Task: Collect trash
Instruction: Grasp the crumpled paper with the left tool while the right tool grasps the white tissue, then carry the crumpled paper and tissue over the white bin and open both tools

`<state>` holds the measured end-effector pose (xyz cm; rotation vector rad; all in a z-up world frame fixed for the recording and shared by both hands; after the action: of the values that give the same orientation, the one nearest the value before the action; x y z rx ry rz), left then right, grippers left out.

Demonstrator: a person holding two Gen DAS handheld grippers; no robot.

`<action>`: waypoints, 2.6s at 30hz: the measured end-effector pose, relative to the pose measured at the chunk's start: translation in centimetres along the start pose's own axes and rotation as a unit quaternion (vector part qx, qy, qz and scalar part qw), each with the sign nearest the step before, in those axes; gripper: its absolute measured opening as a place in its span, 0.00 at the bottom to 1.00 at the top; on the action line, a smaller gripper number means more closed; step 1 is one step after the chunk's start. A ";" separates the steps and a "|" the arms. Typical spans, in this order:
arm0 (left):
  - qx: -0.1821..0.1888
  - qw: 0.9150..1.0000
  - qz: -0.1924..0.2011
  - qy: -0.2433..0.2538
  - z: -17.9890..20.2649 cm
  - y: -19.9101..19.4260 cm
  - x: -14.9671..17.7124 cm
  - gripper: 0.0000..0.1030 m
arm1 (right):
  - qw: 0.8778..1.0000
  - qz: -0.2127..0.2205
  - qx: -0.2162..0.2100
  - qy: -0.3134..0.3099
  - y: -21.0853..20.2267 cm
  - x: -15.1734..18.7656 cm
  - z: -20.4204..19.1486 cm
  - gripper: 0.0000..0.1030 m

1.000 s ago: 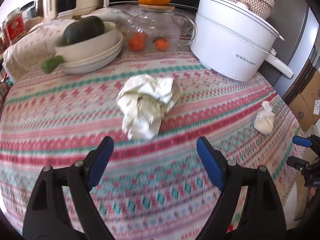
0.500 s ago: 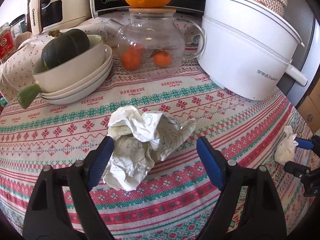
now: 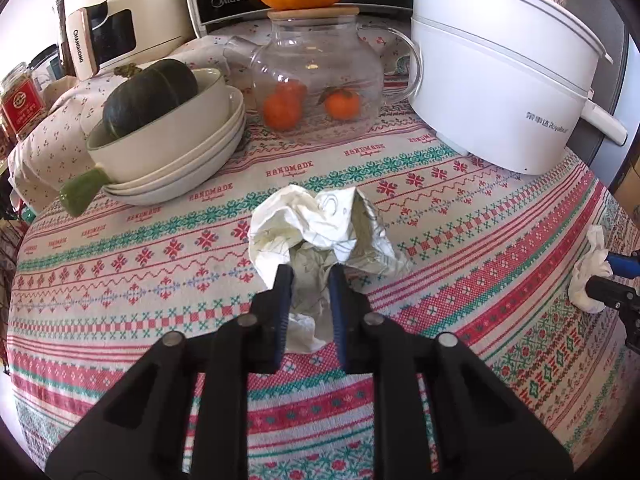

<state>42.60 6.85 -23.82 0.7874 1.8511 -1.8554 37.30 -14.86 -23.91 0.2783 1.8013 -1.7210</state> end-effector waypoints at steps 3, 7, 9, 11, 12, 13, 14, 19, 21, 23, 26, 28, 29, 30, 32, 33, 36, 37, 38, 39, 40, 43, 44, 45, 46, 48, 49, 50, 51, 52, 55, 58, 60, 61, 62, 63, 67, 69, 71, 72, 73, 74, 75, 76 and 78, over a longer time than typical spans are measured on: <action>0.003 1.000 -0.008 -0.008 0.1 -0.8 0.3 0.04 | 1.000 -0.007 -0.003 0.008 -0.7 0.2 0.0 0.32; 0.003 1.000 -0.013 -0.002 0.9 -2.2 0.8 0.03 | 1.000 -0.007 -0.007 0.012 -2.2 0.7 -0.1 0.32; 0.004 1.000 -0.011 0.002 1.2 -3.1 1.1 0.03 | 1.000 -0.004 -0.007 0.012 -3.4 1.0 -0.2 0.32; 0.008 1.000 -0.011 0.003 1.6 -4.2 1.5 0.03 | 1.000 -0.003 -0.009 0.016 -4.4 1.4 -0.2 0.32; 0.010 1.000 -0.011 0.004 1.8 -4.8 1.7 0.03 | 1.000 -0.002 -0.010 0.018 -5.1 1.6 -0.2 0.32; 0.011 1.000 -0.011 0.004 2.0 -5.3 1.8 0.03 | 1.000 -0.001 -0.011 0.018 -5.6 1.7 -0.3 0.32; 0.014 1.000 -0.010 0.004 2.2 -6.0 2.0 0.03 | 1.000 0.000 -0.011 0.020 -6.3 1.9 -0.3 0.32; 0.029 1.000 -0.003 0.003 3.7 -9.8 3.0 0.03 | 1.000 0.006 -0.014 0.023 -9.8 2.8 -0.7 0.32; 0.033 0.999 0.000 0.006 4.4 -11.1 3.5 0.03 | 1.000 0.010 -0.014 0.023 -11.1 3.1 -0.9 0.32; 0.041 0.999 0.002 0.007 5.1 -12.6 4.1 0.03 | 1.000 0.012 -0.013 0.023 -12.4 3.5 -1.0 0.32; 0.051 0.999 0.008 0.010 6.0 -14.6 4.8 0.03 | 1.000 0.017 -0.011 0.020 -14.8 4.5 -1.3 0.32; 0.057 0.998 0.011 0.014 6.8 -16.0 5.3 0.03 | 1.000 0.018 -0.011 0.019 -16.3 5.2 -1.5 0.32; 0.062 0.998 0.012 0.014 7.0 -16.6 5.5 0.03 | 1.000 0.019 -0.011 0.020 -16.7 5.4 -1.5 0.32; 0.066 0.998 0.013 0.013 7.4 -17.4 5.9 0.03 | 1.000 0.020 -0.012 0.021 -17.4 5.9 -1.6 0.32; 0.073 0.997 0.014 0.011 8.1 -18.6 6.6 0.03 | 0.999 0.021 -0.013 0.023 -18.5 6.5 -1.7 0.32; 0.079 0.997 0.014 0.010 8.5 -19.3 7.1 0.03 | 0.999 0.021 -0.013 0.024 -19.1 6.9 -1.7 0.32; 0.097 0.995 0.012 0.001 9.9 -21.1 8.4 0.03 | 0.999 0.019 -0.011 0.032 -20.6 8.2 -1.3 0.32; 0.103 0.995 0.011 -0.001 10.3 -21.7 8.8 0.03 | 0.999 0.019 -0.010 0.035 -21.0 8.6 -1.2 0.32; 0.111 0.994 0.010 -0.002 10.9 -22.3 9.3 0.03 | 0.999 0.019 -0.009 0.039 -21.4 9.1 -1.0 0.32; 0.117 0.993 0.009 -0.001 11.4 -22.8 9.7 0.03 | 0.999 0.018 -0.008 0.045 -21.9 9.6 -0.8 0.32; 0.122 0.992 0.008 0.002 12.0 -23.3 10.1 0.03 | 0.999 0.018 -0.009 0.051 -22.3 10.1 -0.6 0.32; 0.141 0.990 0.003 0.014 14.0 -24.6 11.5 0.03 | 0.997 0.013 -0.011 0.070 -23.3 11.8 0.1 0.32; 0.146 0.989 0.001 0.018 14.6 -24.9 11.9 0.03 | 0.997 0.012 -0.010 0.074 -23.5 12.3 0.2 0.32; 0.153 0.988 -0.001 0.025 15.4 -25.2 12.4 0.03 | 0.997 0.010 -0.007 0.079 -23.8 13.0 0.5 0.32; 0.162 0.986 -0.003 0.030 16.1 -25.5 12.8 0.03 | 0.997 0.010 0.000 0.083 -24.0 13.6 0.9 0.32; 0.179 0.983 -0.010 0.039 17.7 -25.9 13.8 0.03 | 0.995 0.011 0.007 0.095 -24.3 14.7 1.6 0.32; 0.189 0.981 -0.015 0.048 18.8 -26.0 14.4 0.03 | 0.994 0.004 0.006 0.106 -24.4 15.3 2.0 0.32; 0.199 0.978 -0.020 0.058 19.8 -26.1 14.9 0.03 | 0.993 -0.004 0.001 0.118 -24.6 15.9 2.3 0.32; 0.207 0.975 -0.026 0.070 20.8 -26.2 15.6 0.03 | 0.993 -0.005 -0.007 0.122 -24.9 16.3 2.5 0.32; 0.215 0.972 -0.034 0.083 21.9 -26.2 16.4 0.03 | 0.993 -0.003 -0.005 0.119 -25.3 16.6 2.8 0.32; 0.236 0.964 -0.059 0.109 24.9 -26.0 18.4 0.03 | 0.993 -0.008 0.003 0.119 -25.7 18.0 4.1 0.32; 0.259 0.953 -0.084 0.135 27.6 -25.7 20.3 0.03 | 0.990 -0.028 0.006 0.136 -25.6 20.4 5.8 0.32; 0.269 0.946 -0.098 0.153 29.2 -25.6 21.6 0.03 | 0.988 -0.042 0.013 0.145 -25.5 22.2 7.1 0.32; 0.278 0.941 -0.107 0.163 30.2 -25.6 22.4 0.03 | 0.987 -0.050 0.015 0.150 -25.4 23.2 7.7 0.32; 0.284 0.937 -0.114 0.169 31.0 -25.6 23.0 0.03 | 0.987 -0.055 0.017 0.153 -25.4 23.8 8.1 0.32; 0.289 0.933 -0.120 0.178 31.9 -25.6 23.7 0.03 | 0.986 -0.060 0.020 0.156 -25.3 24.6 8.7 0.32; 0.311 0.917 -0.135 0.208 35.2 -25.9 25.8 0.03 | 0.983 -0.073 0.027 0.168 -25.5 26.9 10.5 0.32; 0.320 0.910 -0.140 0.221 36.5 -25.9 26.5 0.04 | 0.982 -0.076 0.028 0.172 -25.7 27.6 11.1 0.32; 0.319 0.907 -0.142 0.236 37.5 -25.9 27.0 0.05 | 0.980 -0.080 0.028 0.178 -25.7 28.2 11.8 0.32; 0.314 0.907 -0.141 0.243 37.9 -25.8 27.1 0.08 | 0.980 -0.081 0.029 0.181 -25.7 28.4 12.1 0.32; 0.312 0.905 -0.142 0.250 38.2 -25.7 27.1 0.19 | 0.979 -0.082 0.029 0.184 -25.7 28.4 12.2 0.32; 0.311 0.906 -0.141 0.251 38.2 -25.7 27.0 0.31 | 0.979 -0.084 0.028 0.186 -25.7 28.5 12.3 0.32; 0.310 0.907 -0.138 0.250 38.2 -25.7 26.8 0.35 | 0.978 -0.085 0.026 0.188 -25.7 28.6 12.4 0.32; 0.309 0.908 -0.135 0.248 38.2 -25.7 26.5 0.41 | 0.978 -0.086 0.025 0.189 -25.7 28.7 12.4 0.32; 0.306 0.911 -0.130 0.243 37.7 -25.7 25.8 0.42 | 0.978 -0.090 0.025 0.187 -25.6 28.8 12.4 0.33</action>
<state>2.46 -26.78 -22.04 1.3704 1.6922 -2.6659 4.22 -37.58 -18.47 0.5023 2.1071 -1.9415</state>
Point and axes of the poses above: each gripper's, at about its wrist camera, not at the fingertips, and y roughly the way its jaws point, z to its right, x to its underside, the point moved 10 cm from there along y, roughly the way its jaws point
